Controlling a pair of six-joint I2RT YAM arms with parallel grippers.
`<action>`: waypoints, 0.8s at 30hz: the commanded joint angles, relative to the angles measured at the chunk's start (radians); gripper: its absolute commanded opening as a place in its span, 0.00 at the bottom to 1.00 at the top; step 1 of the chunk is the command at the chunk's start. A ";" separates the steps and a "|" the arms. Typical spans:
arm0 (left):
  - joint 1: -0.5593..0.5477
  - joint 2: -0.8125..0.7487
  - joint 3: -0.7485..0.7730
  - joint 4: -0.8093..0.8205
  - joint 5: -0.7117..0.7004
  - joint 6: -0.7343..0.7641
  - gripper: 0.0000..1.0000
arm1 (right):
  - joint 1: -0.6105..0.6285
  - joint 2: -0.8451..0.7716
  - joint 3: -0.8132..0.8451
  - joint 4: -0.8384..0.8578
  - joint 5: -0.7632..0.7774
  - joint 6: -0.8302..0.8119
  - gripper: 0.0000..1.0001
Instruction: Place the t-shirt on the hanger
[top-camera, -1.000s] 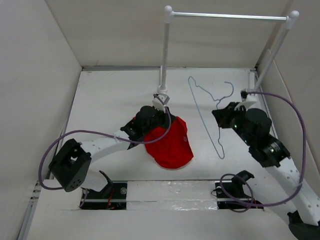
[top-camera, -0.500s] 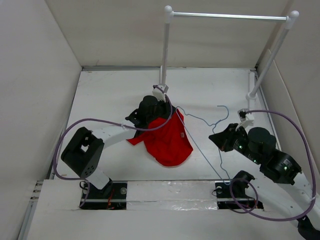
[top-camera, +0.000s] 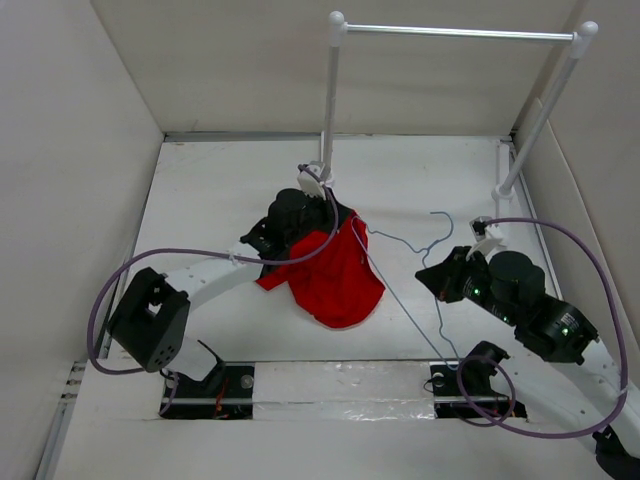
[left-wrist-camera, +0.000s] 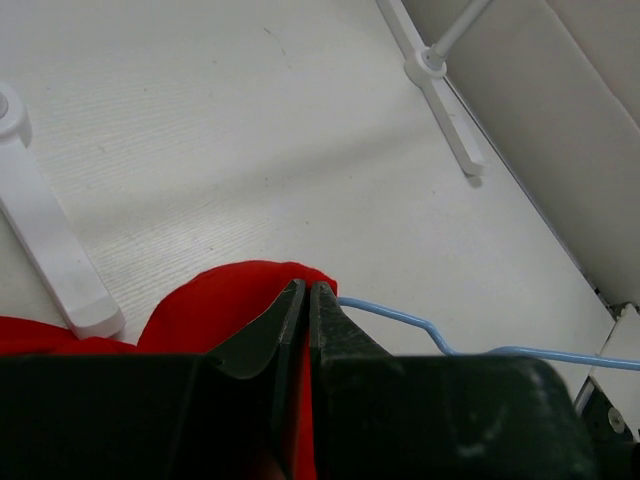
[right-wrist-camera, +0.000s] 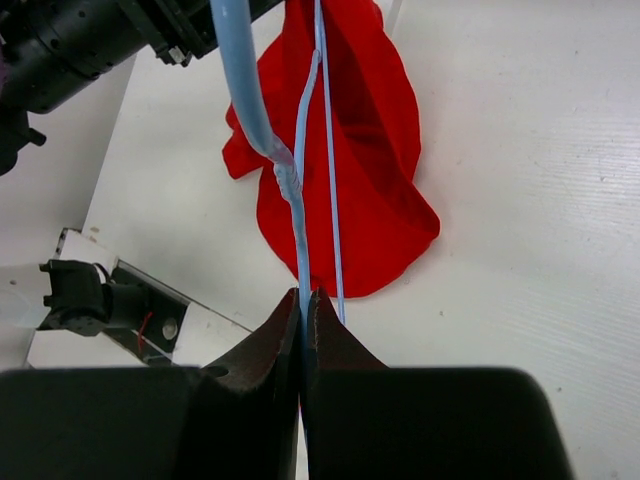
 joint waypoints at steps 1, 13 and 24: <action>0.001 -0.056 -0.006 0.038 -0.002 0.005 0.00 | 0.009 0.009 -0.004 0.019 -0.027 0.003 0.00; -0.045 -0.168 -0.040 0.015 0.046 0.004 0.00 | 0.009 0.142 -0.061 0.253 -0.095 -0.011 0.00; -0.054 -0.372 -0.060 -0.007 0.158 -0.031 0.00 | 0.109 0.398 -0.060 0.698 -0.039 -0.034 0.00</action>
